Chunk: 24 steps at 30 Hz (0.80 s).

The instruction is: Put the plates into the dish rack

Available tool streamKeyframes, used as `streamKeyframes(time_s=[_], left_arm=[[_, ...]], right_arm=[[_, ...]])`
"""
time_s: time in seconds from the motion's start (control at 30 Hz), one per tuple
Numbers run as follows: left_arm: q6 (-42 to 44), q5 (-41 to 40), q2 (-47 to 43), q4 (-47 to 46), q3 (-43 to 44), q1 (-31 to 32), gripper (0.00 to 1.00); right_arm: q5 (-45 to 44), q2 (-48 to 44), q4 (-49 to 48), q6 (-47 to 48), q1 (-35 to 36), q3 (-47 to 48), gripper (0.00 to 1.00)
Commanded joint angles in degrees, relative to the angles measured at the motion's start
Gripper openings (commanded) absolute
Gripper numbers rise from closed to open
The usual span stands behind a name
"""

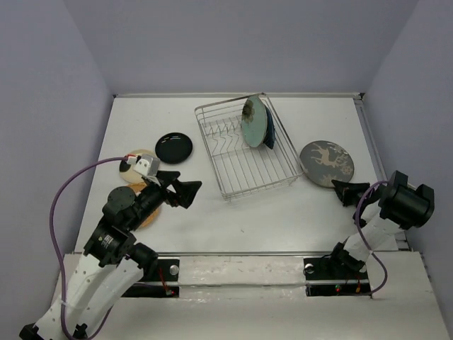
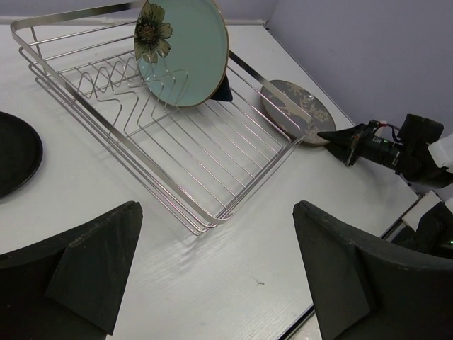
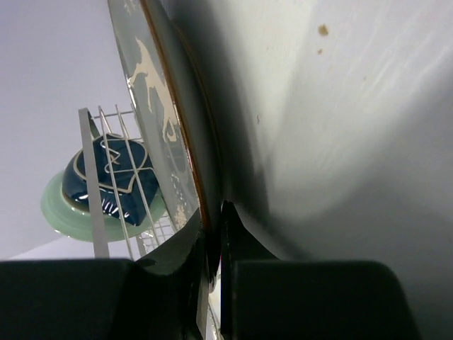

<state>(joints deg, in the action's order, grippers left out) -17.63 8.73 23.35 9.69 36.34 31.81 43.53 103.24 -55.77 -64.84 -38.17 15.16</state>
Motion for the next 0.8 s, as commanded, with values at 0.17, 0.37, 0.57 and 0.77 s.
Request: streamKeyframes(time_s=[0.17,0.37,0.57,0.77], left_arm=[[1.02,0.06,1.52,-2.05,0.58,-0.43,0.99],[1.02,0.14,2.22,-2.05,0.58,-0.79,0.99],[1.02,0.49,2.84,-2.22,0.58,-1.31,0.99],[0.93,0.67,3.45,-2.31,0.49,-2.37,0.99]], right_arm=[[-13.70,-31.39,21.61,6.63,2.74,3.70,0.07],[-30.34,-51.73,47.23,20.71,8.11,17.08,0.07],[-33.85,-53.85,55.59,26.51,16.95,32.46,0.07],[-47.09,-47.97,62.97,32.49,38.47,50.53,0.07]])
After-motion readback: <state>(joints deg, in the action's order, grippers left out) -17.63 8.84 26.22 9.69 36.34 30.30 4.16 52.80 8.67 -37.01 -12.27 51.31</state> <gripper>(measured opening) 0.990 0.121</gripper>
